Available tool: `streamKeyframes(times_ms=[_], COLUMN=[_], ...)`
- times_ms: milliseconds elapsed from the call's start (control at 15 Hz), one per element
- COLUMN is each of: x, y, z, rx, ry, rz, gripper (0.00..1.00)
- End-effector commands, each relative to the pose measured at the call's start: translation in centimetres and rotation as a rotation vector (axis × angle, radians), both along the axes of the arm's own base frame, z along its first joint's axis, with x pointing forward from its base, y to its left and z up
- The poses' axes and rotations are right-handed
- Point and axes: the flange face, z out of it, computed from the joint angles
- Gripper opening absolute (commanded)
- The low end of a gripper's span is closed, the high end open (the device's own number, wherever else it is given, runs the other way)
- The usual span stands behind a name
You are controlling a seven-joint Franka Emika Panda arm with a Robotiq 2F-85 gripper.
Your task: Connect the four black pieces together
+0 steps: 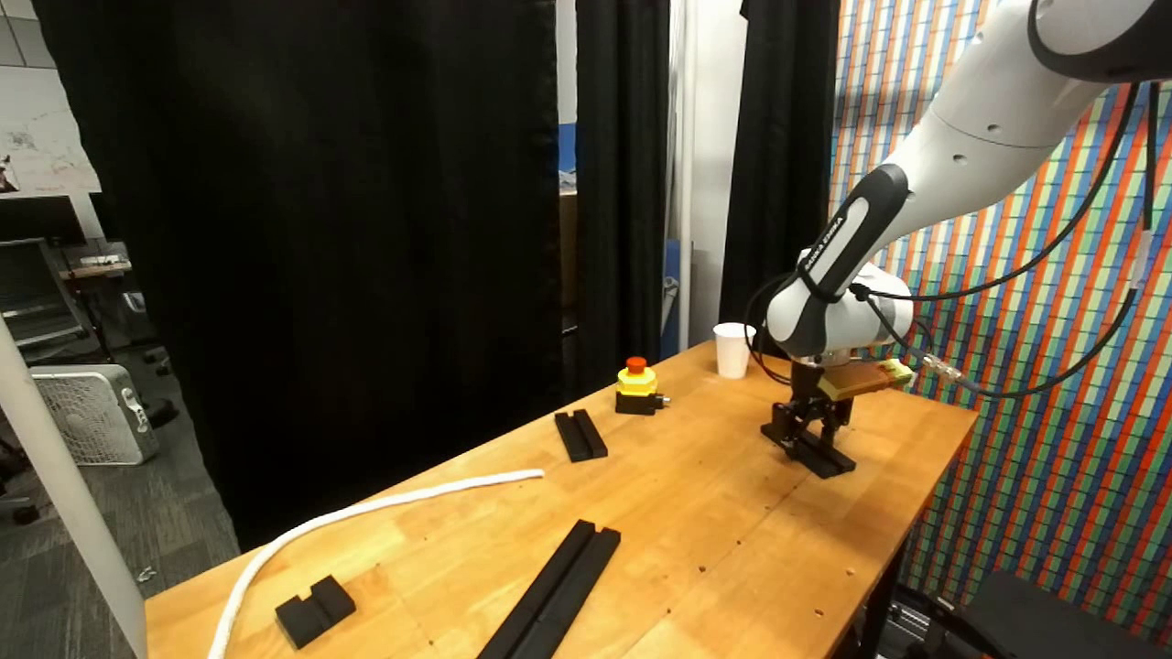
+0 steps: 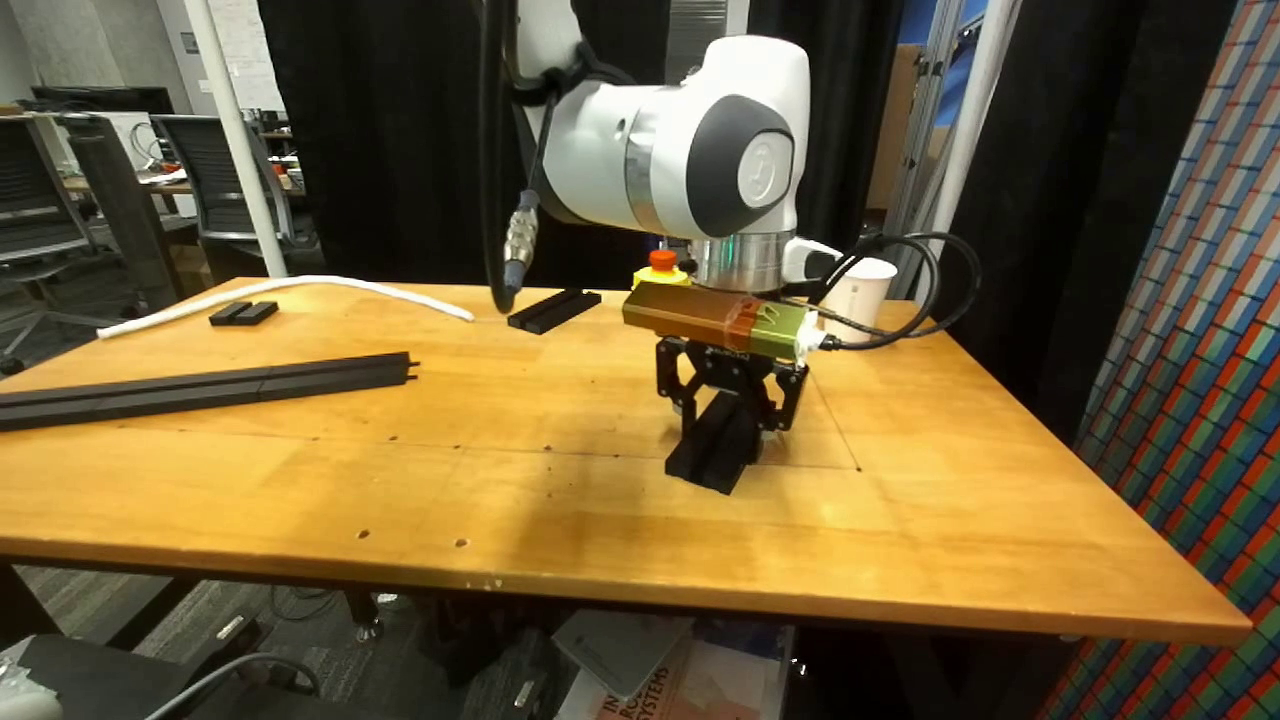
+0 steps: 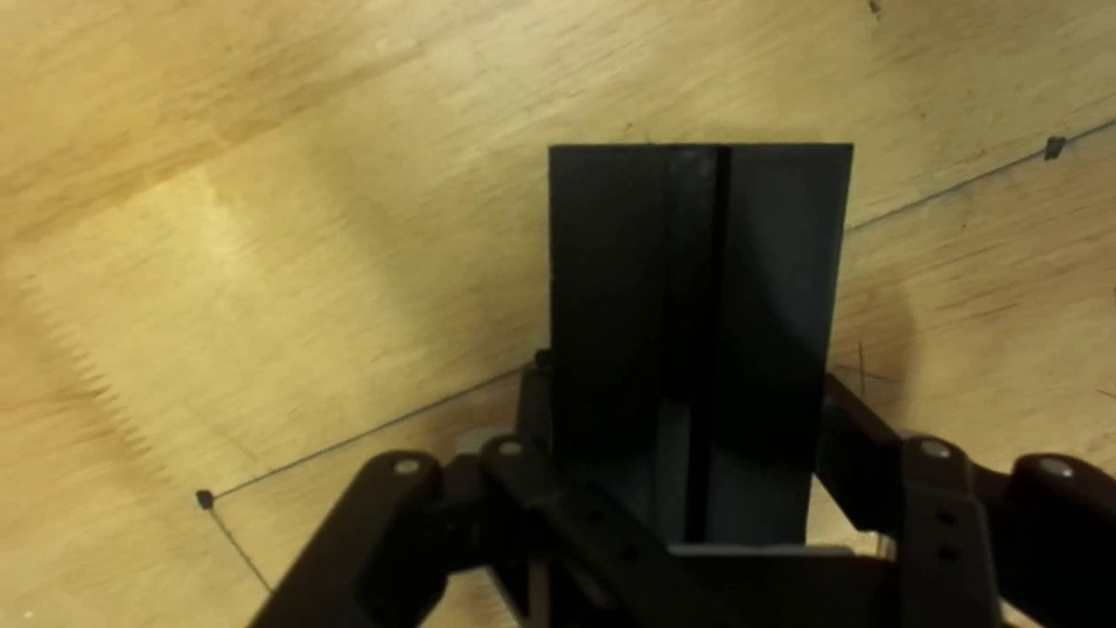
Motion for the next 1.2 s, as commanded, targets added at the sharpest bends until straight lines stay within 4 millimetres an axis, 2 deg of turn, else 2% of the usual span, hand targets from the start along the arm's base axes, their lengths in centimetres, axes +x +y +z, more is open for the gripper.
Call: streamKeyframes(times_ms=[0, 267, 467, 800, 1133], x=[0.5, 0.5, 0.8, 2.9, 6.0], y=[0.1, 1.3, 3.6, 9.6, 16.3], z=[0.4, 1.2, 2.5, 4.8, 5.2], rx=[0.016, 0.025, 0.042, 0.111, 0.217], ry=[-0.009, 0.035, 0.073, 0.065, 0.011], rz=[-0.01, -0.061, -0.128, -0.269, -0.48], gripper=[0.45, 0.45, 0.45, 0.45, 0.45])
